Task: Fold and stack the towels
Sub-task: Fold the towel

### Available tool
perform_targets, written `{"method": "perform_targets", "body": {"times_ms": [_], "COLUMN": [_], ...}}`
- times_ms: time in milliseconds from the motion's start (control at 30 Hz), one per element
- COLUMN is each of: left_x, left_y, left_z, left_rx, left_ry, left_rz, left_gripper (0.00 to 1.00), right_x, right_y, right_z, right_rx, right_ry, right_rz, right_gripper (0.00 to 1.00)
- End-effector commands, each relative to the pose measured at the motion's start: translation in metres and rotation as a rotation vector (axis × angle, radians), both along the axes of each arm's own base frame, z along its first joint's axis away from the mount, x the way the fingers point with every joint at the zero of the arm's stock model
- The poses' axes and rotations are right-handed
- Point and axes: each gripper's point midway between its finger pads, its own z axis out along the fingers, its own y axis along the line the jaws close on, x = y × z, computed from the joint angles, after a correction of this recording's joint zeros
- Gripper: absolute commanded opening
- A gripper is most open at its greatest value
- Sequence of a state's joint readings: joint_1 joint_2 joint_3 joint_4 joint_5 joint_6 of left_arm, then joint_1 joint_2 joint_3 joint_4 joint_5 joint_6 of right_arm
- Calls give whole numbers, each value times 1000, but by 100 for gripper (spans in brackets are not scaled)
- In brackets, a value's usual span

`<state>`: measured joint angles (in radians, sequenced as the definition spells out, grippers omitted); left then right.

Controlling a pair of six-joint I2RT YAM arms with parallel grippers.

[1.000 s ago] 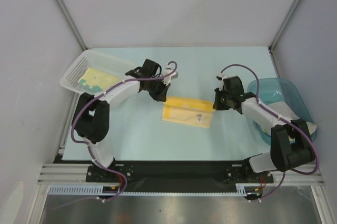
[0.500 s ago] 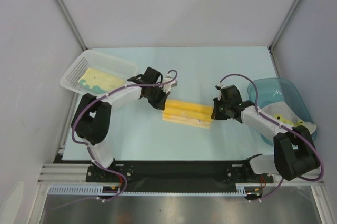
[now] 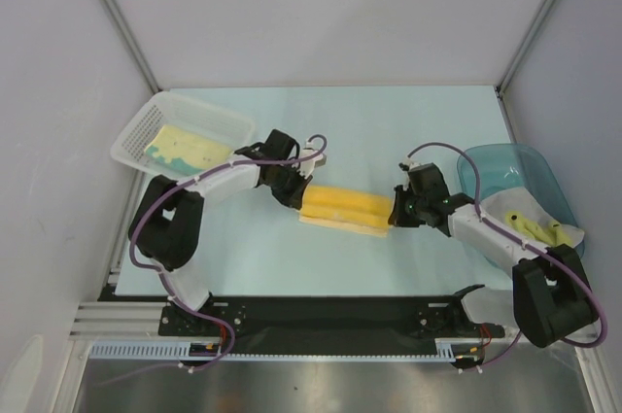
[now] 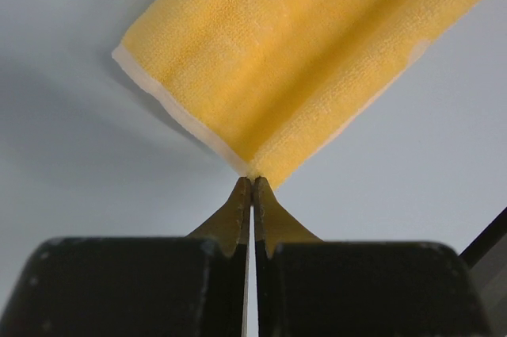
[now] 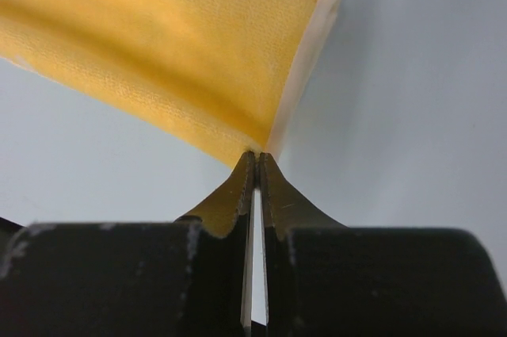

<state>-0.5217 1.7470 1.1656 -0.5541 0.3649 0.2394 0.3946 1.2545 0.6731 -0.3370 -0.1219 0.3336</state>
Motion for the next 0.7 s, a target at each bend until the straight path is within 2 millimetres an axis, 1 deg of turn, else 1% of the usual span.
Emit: {"method": "perform_targets", "body": {"times_ms": [0, 33, 67, 100, 133, 167, 200, 233, 267, 300, 367, 400, 433, 500, 533, 567, 600, 633, 667], "left_x": [-2, -4, -4, -5, -7, -6, -8, -7, -6, -1, 6, 15, 20, 27, 29, 31, 30, 22, 12], "left_y": [3, 4, 5, 5, 4, 3, 3, 2, 4, 9, 13, 18, 20, 19, 13, 3, -7, -17, -32], "left_z": [13, 9, 8, 8, 7, 9, 10, 13, 19, 22, 32, 40, 45, 58, 66, 78, 84, 83, 87], "left_rx": [4, 12, 19, 24, 28, 26, 23, 20, 19, 46, 66, 93, 101, 86, 56, -10, -70, -115, -202], "left_ry": [-42, -32, -33, -31, -29, -33, -28, -35, -46, -69, -107, -138, -150, -167, -172, -176, -163, -143, -101], "left_rz": [13, 12, 13, 15, 11, 17, 21, 21, 32, 65, 96, 147, 172, 243, 258, 281, 289, 286, 254], "left_gripper": [0, 0, 1, 3, 12, 19, 25, 27, 29, 31, 30, 30, 30, 33, 34, 34, 34, 34, 34], "right_x": [-9, -13, -16, -18, -20, -20, -22, -22, -19, -21, -20, -16, -16, -10, -6, -4, 2, 4, 5], "right_y": [-4, -4, -2, -1, -1, 0, 1, 2, 4, 4, 7, 10, 13, 19, 22, 27, 31, 33, 36], "right_z": [-5, -10, -11, -13, -14, -12, -9, -5, 3, 10, 23, 35, 40, 52, 52, 55, 57, 54, 49], "right_rx": [-2, -1, 11, 16, 17, 20, 32, 40, 50, 55, 73, 88, 104, 130, 142, 168, 188, 193, 204], "right_ry": [16, 25, 36, 42, 53, 53, 56, 52, 39, 42, 40, 28, 29, 12, 10, 9, -11, -7, 7], "right_rz": [-20, -21, -14, -11, -9, -12, -13, -14, -15, -21, -21, -17, -14, -5, -2, 3, 0, -5, -13], "right_gripper": [0, 1, 5, 7, 9, 15, 19, 24, 32, 33, 34, 34, 34, 32, 31, 29, 28, 27, 26]}}
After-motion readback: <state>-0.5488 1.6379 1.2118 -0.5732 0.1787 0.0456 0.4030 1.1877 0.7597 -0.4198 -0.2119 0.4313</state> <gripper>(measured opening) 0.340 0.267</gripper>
